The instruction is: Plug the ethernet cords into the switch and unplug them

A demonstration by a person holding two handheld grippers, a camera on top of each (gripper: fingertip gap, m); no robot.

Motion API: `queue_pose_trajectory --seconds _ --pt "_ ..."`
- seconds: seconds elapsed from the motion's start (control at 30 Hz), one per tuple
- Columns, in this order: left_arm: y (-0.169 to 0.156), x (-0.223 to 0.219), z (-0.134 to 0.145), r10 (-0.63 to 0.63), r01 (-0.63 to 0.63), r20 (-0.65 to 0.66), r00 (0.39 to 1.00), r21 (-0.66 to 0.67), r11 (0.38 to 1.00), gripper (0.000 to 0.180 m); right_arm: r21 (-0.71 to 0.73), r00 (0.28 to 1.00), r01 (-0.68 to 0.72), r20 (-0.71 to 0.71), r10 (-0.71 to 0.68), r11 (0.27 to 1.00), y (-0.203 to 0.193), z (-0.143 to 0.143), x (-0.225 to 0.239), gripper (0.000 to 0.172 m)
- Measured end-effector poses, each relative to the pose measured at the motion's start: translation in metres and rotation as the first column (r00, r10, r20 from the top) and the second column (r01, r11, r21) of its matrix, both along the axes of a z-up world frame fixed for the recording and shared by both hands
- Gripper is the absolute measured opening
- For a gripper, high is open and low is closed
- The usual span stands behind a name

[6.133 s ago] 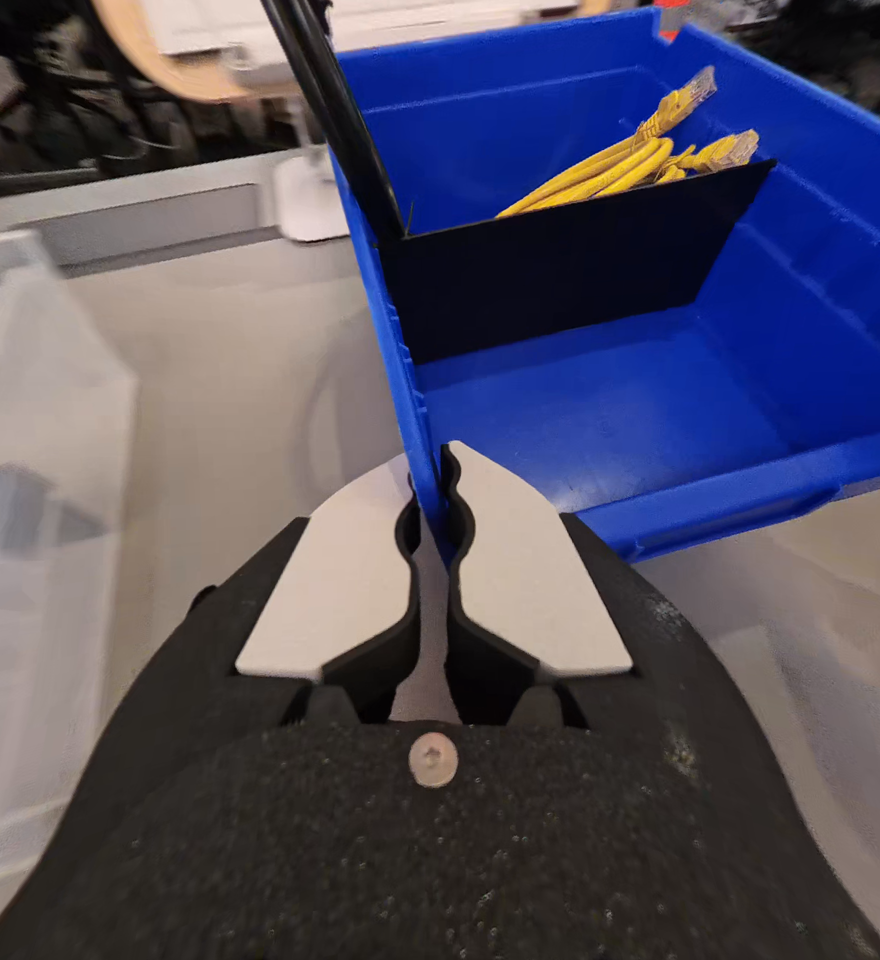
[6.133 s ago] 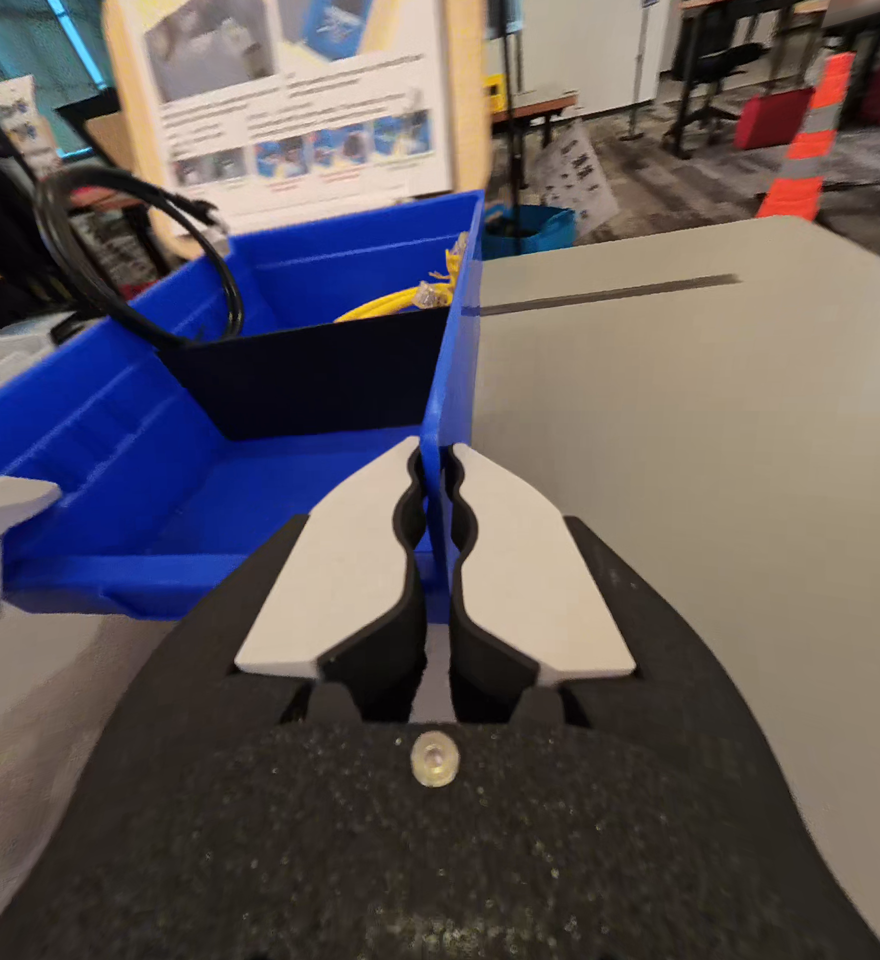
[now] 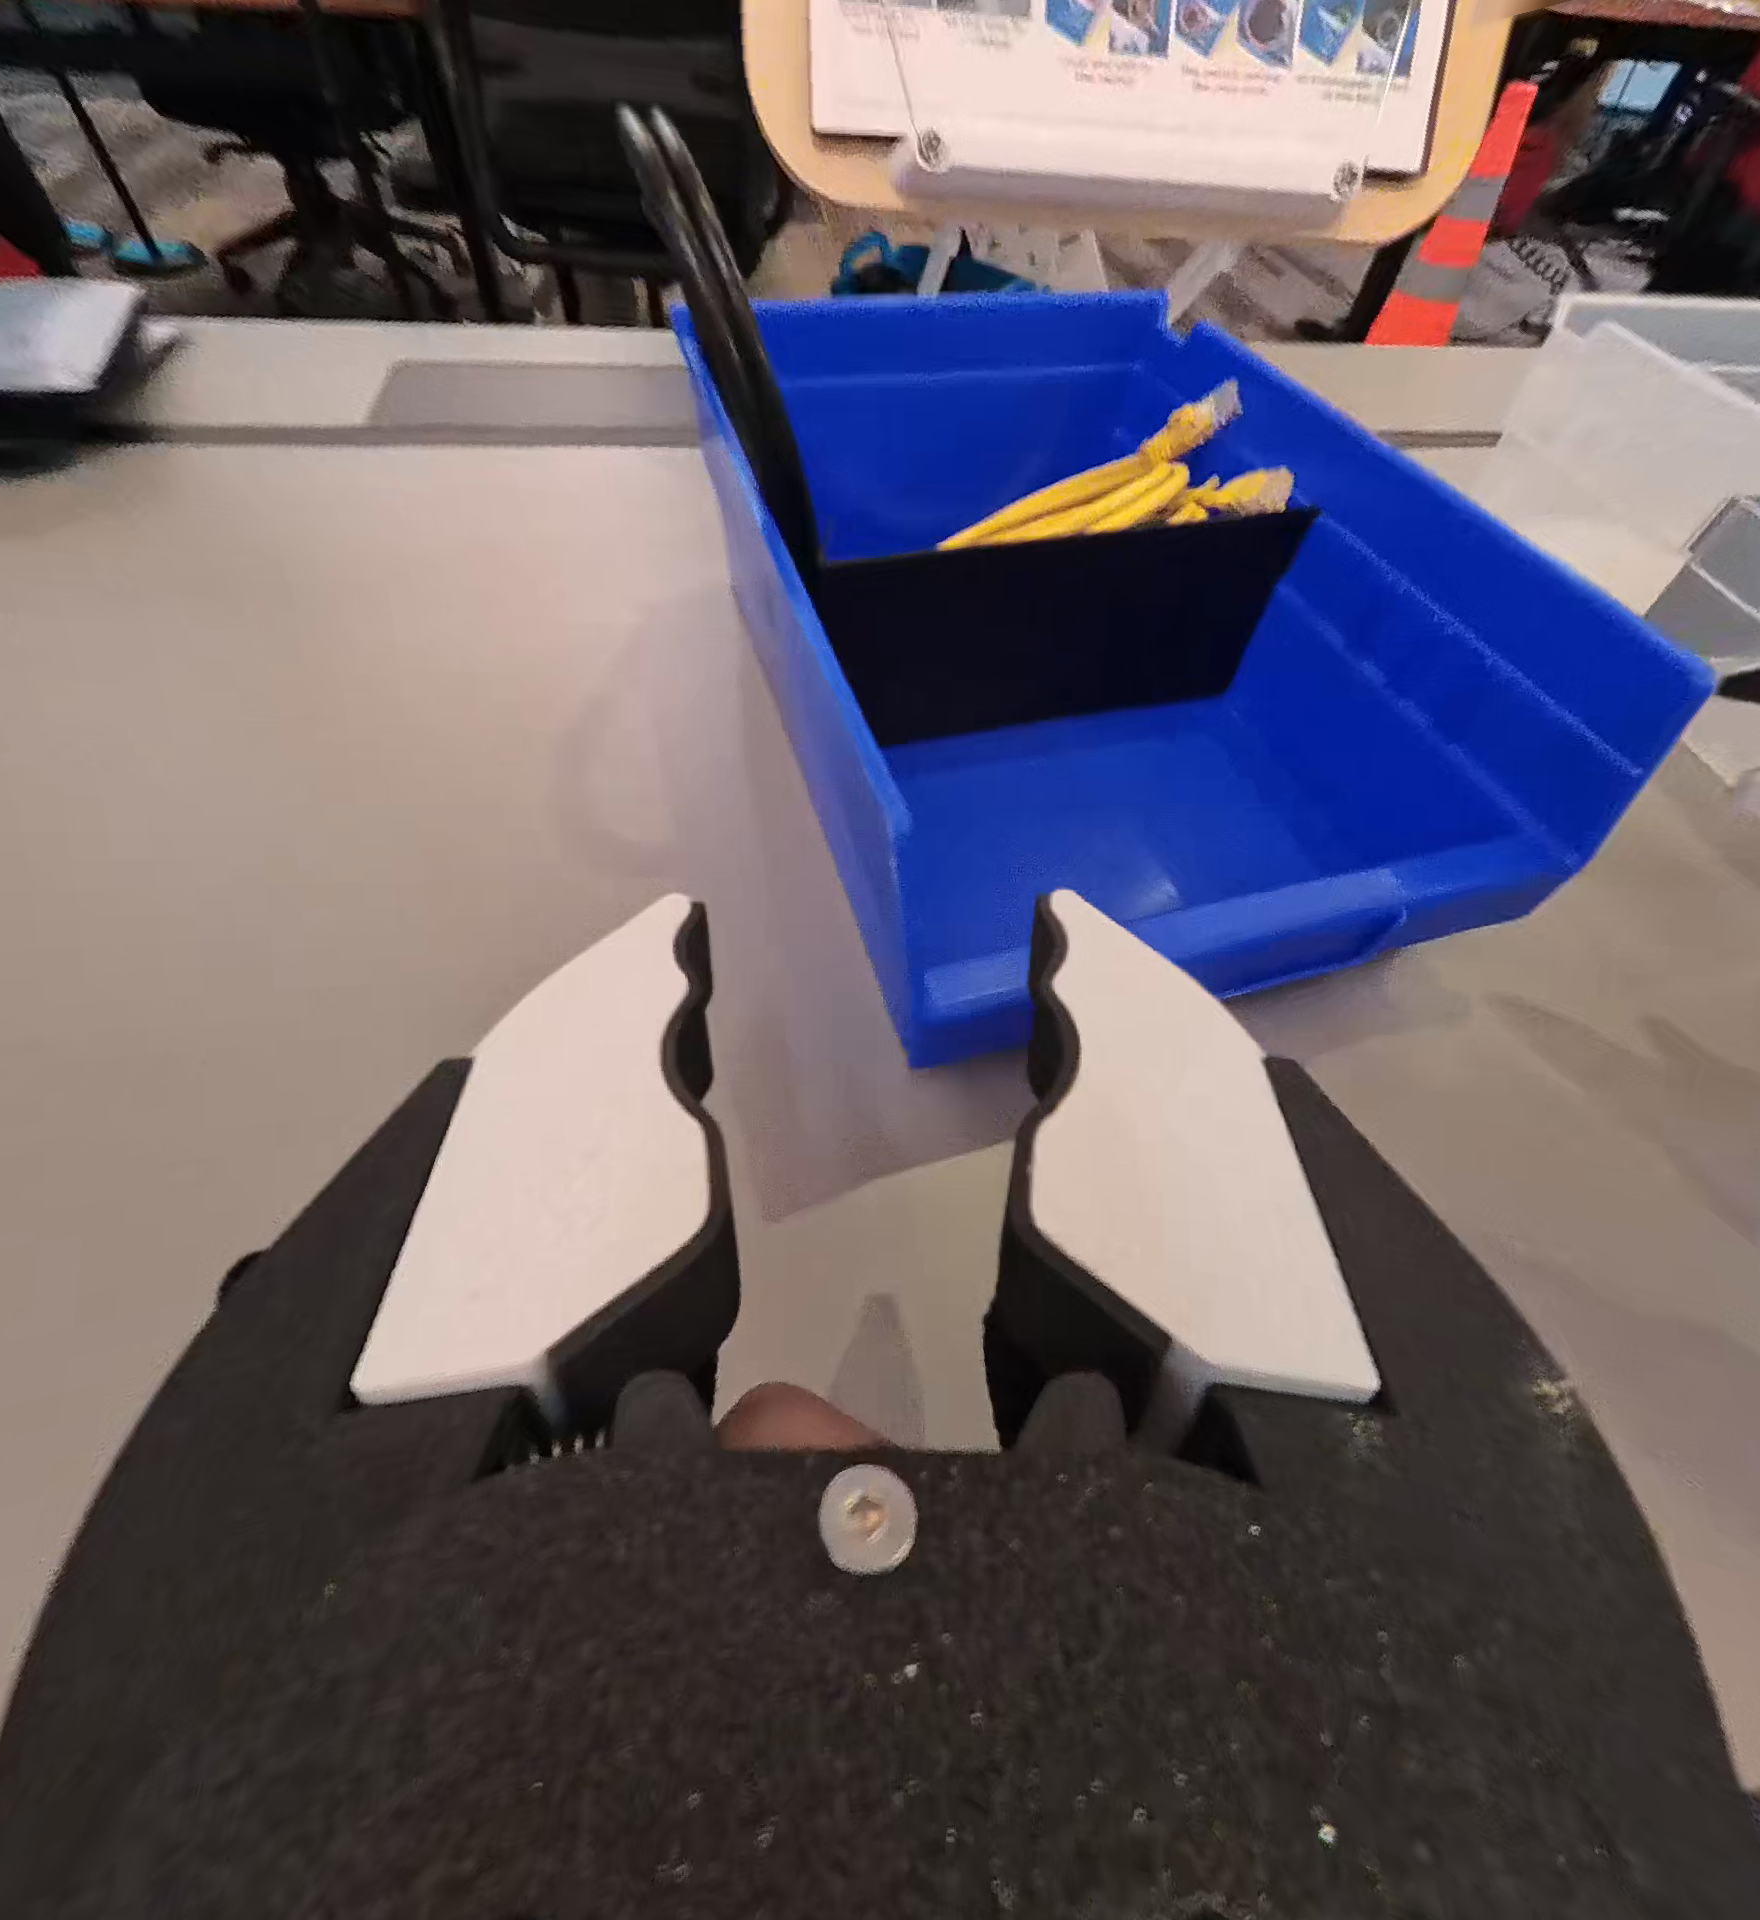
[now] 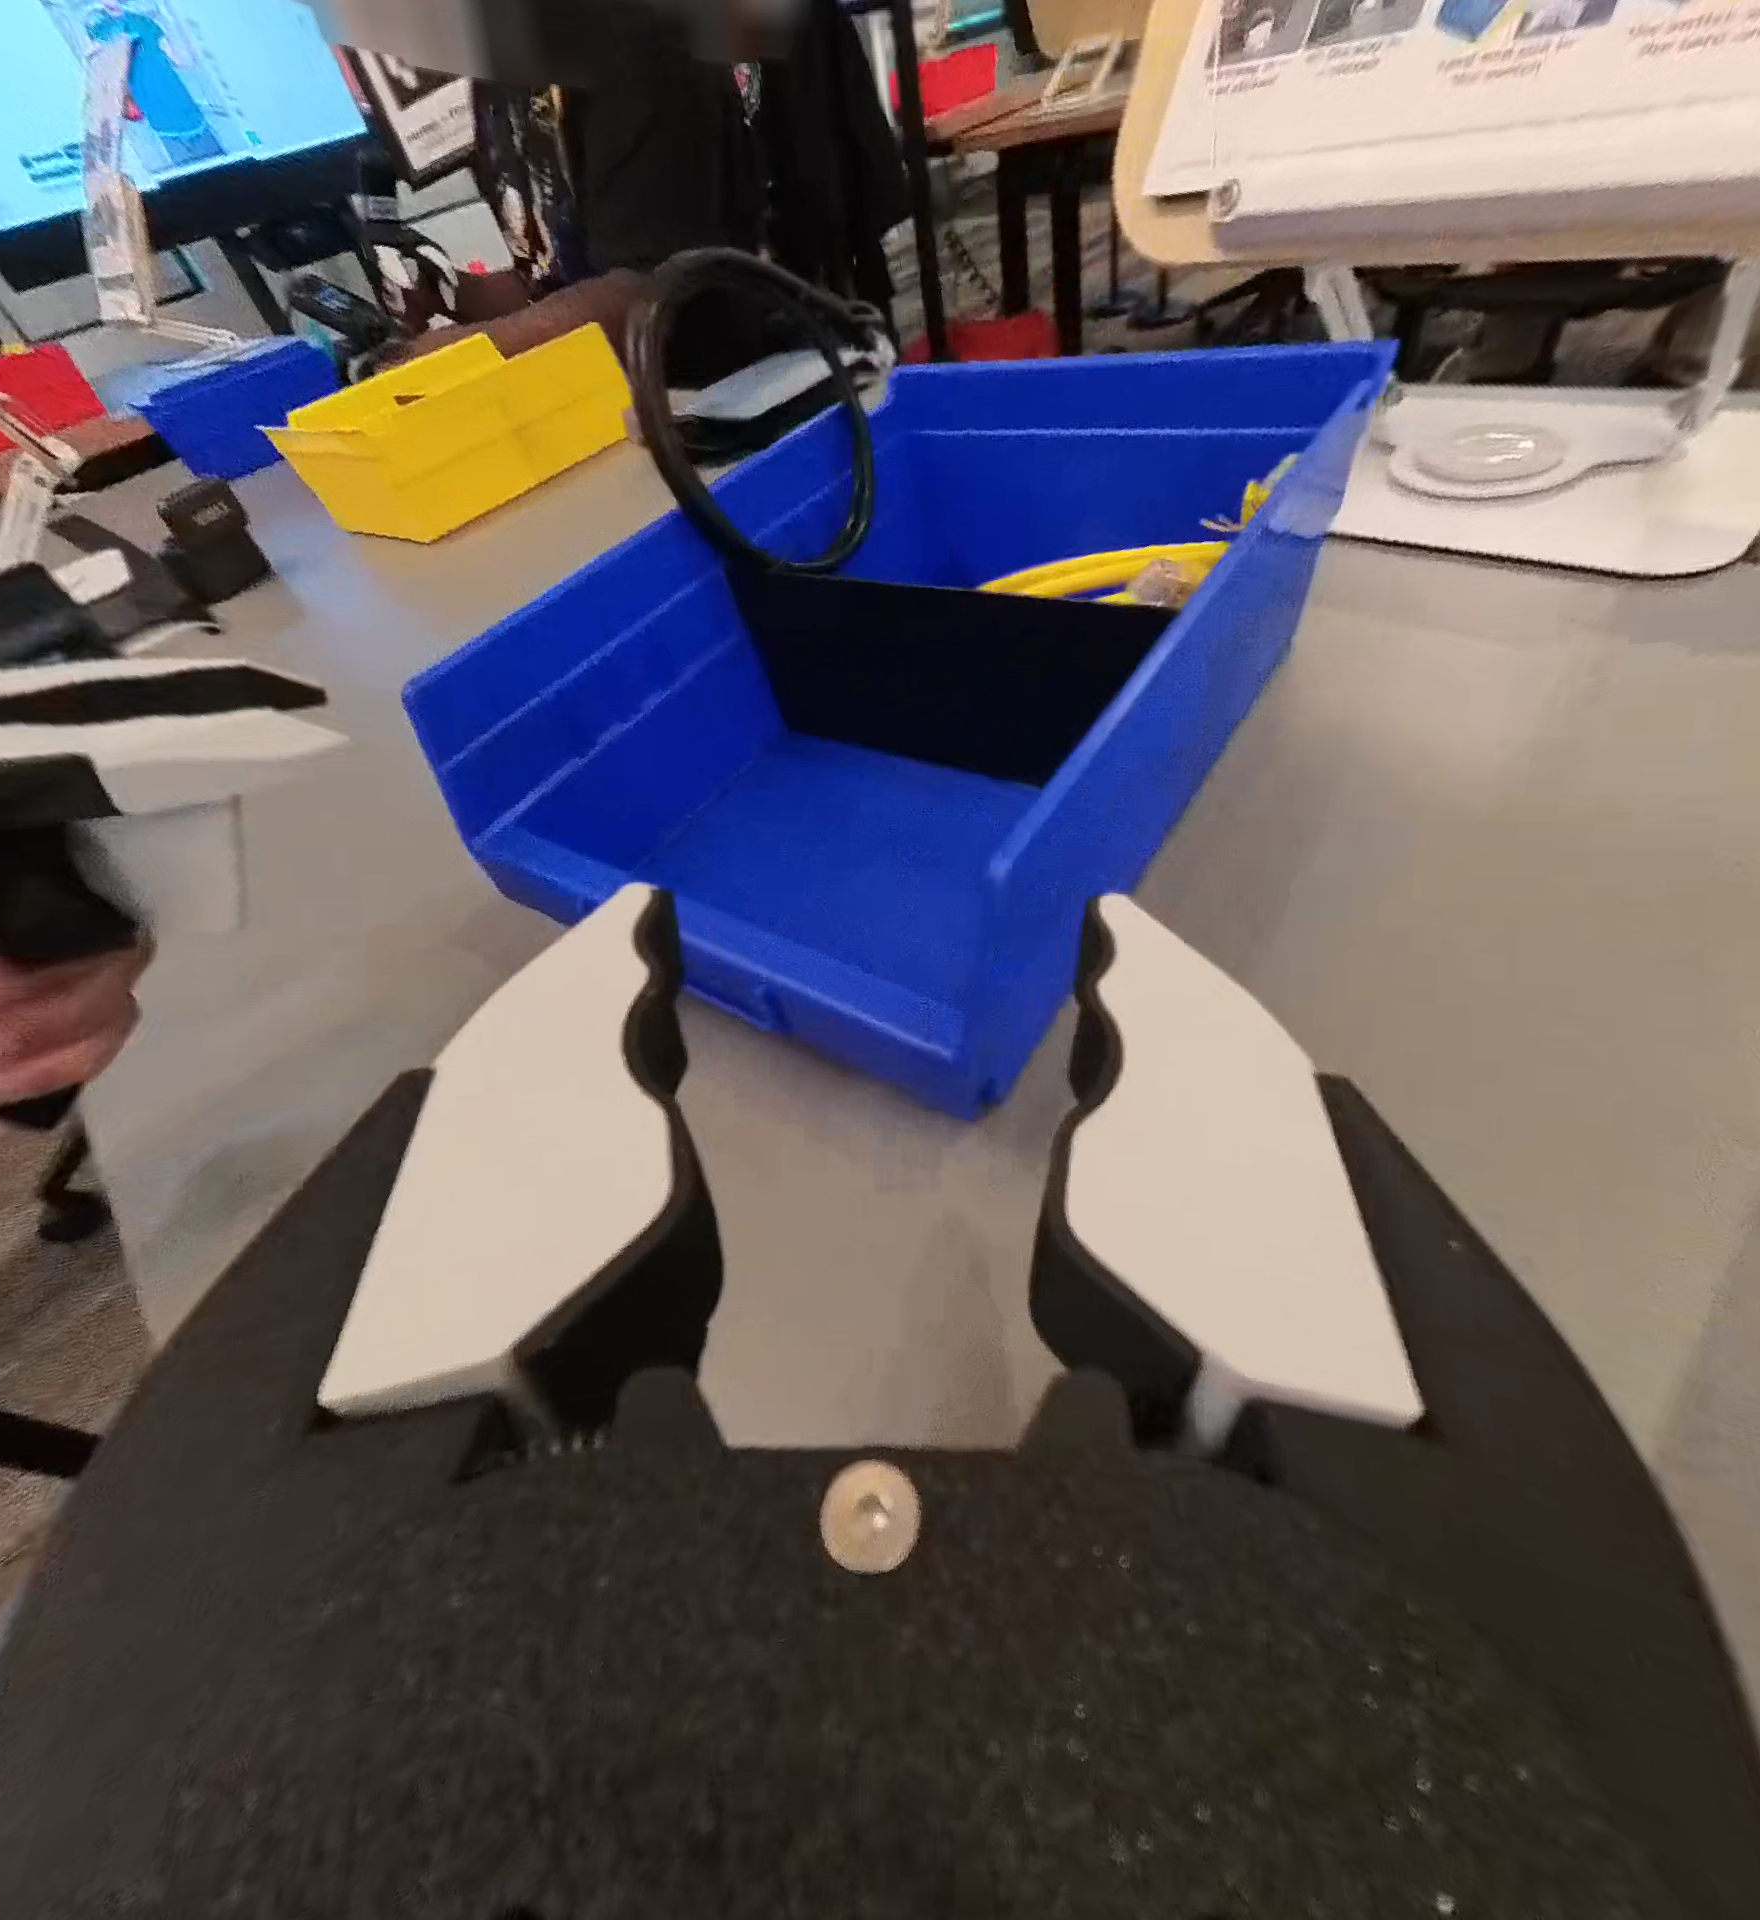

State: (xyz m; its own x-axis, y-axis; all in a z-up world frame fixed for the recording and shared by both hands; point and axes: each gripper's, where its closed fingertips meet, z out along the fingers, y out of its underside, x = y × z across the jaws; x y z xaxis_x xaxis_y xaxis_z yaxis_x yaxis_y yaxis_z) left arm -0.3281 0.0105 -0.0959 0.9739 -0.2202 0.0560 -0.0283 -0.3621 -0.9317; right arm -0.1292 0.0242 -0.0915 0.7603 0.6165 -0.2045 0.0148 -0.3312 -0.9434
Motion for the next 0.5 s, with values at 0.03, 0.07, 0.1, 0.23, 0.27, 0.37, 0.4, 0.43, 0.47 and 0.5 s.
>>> queue_pose_trajectory --seconds 0.03,0.07,0.1,0.23,0.27,0.37,0.4,0.43,0.47,0.5 --pt "0.005 0.005 -0.007 -0.01 0.01 -0.008 1.0 -0.016 1.0 0.06 -0.005 0.997 0.06 0.046 -0.059 0.998 0.006 -0.007 -0.005 0.082" --pt "0.012 0.009 -0.015 -0.012 0.011 -0.033 0.999 -0.035 0.999 0.06 0.0 0.985 0.144 0.091 -0.143 0.99 0.015 -0.013 -0.004 0.086" --pt "0.021 0.013 -0.022 -0.004 0.002 -0.047 0.999 -0.058 0.998 0.06 0.018 0.974 0.198 0.105 -0.199 0.98 0.023 -0.015 -0.005 0.084" --pt "0.045 0.029 -0.043 -0.012 0.007 -0.037 0.999 -0.151 0.989 0.039 -0.07 0.949 0.293 0.143 -0.281 0.954 0.049 -0.037 -0.017 0.048" --pt "0.051 0.022 -0.044 0.035 -0.048 -0.087 0.996 -0.147 0.988 0.022 -0.071 0.922 0.364 0.171 -0.348 0.929 0.058 -0.04 -0.011 0.033" --pt "0.063 0.002 -0.039 0.07 -0.086 -0.109 0.992 -0.147 0.985 0.003 -0.141 0.902 0.425 0.156 -0.404 0.894 0.062 -0.037 -0.006 0.007" --pt "0.066 -0.004 -0.037 0.07 -0.082 -0.09 0.993 -0.141 0.986 0.003 -0.134 0.9 0.429 0.153 -0.409 0.893 0.062 -0.034 -0.012 0.007" --pt "0.068 -0.011 -0.036 0.076 -0.089 -0.099 0.992 -0.138 0.986 0.002 -0.123 0.889 0.443 0.188 -0.418 0.888 0.062 -0.034 -0.019 0.006" --pt "0.07 -0.021 -0.034 0.086 -0.1 -0.11 0.99 -0.129 0.987 0.002 -0.095 0.874 0.459 0.23 -0.429 0.883 0.062 -0.033 -0.027 0.004" --pt "0.072 -0.033 -0.029 0.094 -0.106 -0.111 0.989 -0.109 0.988 0.002 -0.08 0.873 0.46 0.221 -0.434 0.884 0.065 -0.031 -0.039 0.004"
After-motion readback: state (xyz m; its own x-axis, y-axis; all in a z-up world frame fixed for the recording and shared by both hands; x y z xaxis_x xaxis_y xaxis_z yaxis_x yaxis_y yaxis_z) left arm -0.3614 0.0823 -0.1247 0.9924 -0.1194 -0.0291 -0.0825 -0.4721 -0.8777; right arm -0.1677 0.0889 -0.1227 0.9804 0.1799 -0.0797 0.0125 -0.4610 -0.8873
